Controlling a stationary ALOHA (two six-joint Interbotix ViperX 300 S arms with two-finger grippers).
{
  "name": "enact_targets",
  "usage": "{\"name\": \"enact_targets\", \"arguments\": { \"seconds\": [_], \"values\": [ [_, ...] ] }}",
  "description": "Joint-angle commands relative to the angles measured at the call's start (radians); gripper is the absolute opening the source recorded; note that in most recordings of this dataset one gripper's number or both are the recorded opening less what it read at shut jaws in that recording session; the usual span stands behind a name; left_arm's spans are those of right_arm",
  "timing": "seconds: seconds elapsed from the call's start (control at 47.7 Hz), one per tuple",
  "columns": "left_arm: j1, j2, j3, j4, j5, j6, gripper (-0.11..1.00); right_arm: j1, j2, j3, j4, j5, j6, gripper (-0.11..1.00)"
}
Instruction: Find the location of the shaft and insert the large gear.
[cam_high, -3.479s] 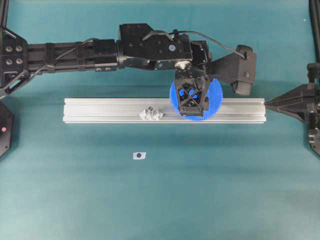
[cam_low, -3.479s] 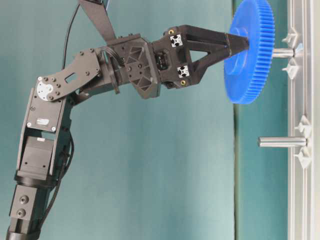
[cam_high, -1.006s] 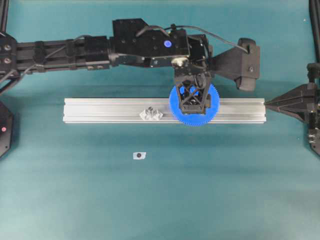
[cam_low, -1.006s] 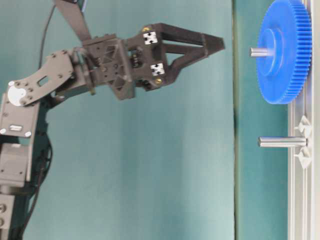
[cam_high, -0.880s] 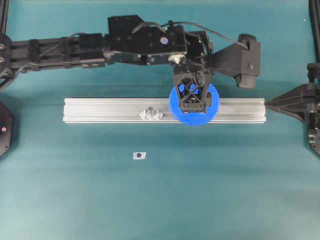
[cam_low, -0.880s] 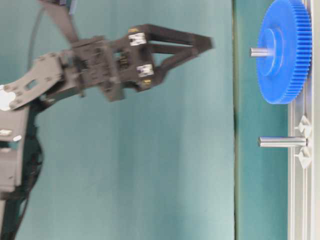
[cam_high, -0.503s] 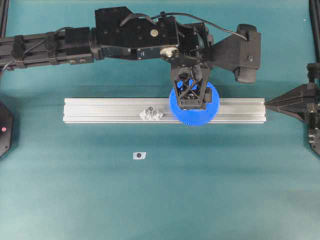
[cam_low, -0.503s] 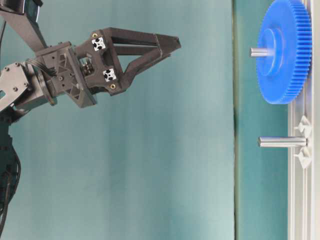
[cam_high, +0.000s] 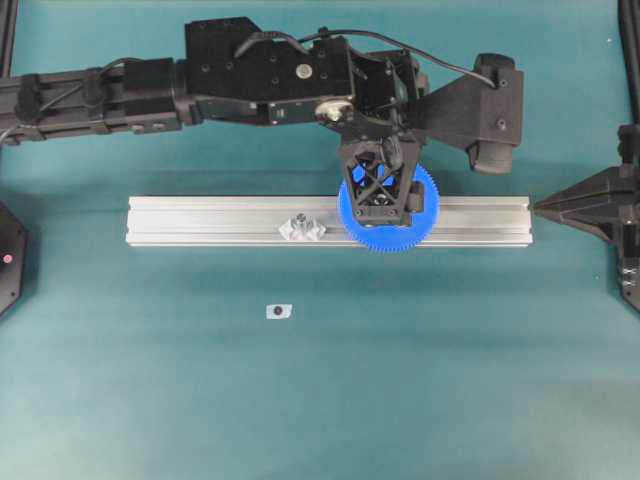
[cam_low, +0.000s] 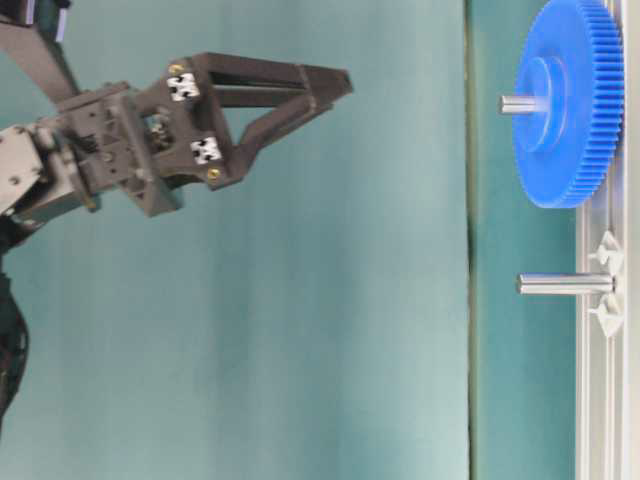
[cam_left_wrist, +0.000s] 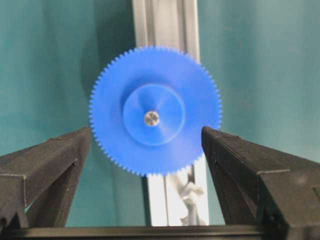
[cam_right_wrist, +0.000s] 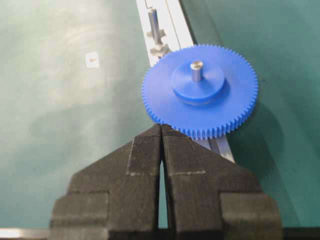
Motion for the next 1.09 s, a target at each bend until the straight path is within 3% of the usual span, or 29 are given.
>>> {"name": "enact_targets", "arguments": {
  "seconds": [0.0, 1.069],
  "values": [
    [-0.005, -0.057, -0.011, 0.003, -0.003, -0.002, 0.90, -0.003, -0.002, -0.009, -0.002, -0.009, 0.009, -0.01],
    [-0.011, -0.074, 0.012, 0.003, -0.003, -0.005, 0.90, -0.005, -0.009, 0.012, -0.002, -0.017, 0.008, -0.01]
  ]
}}
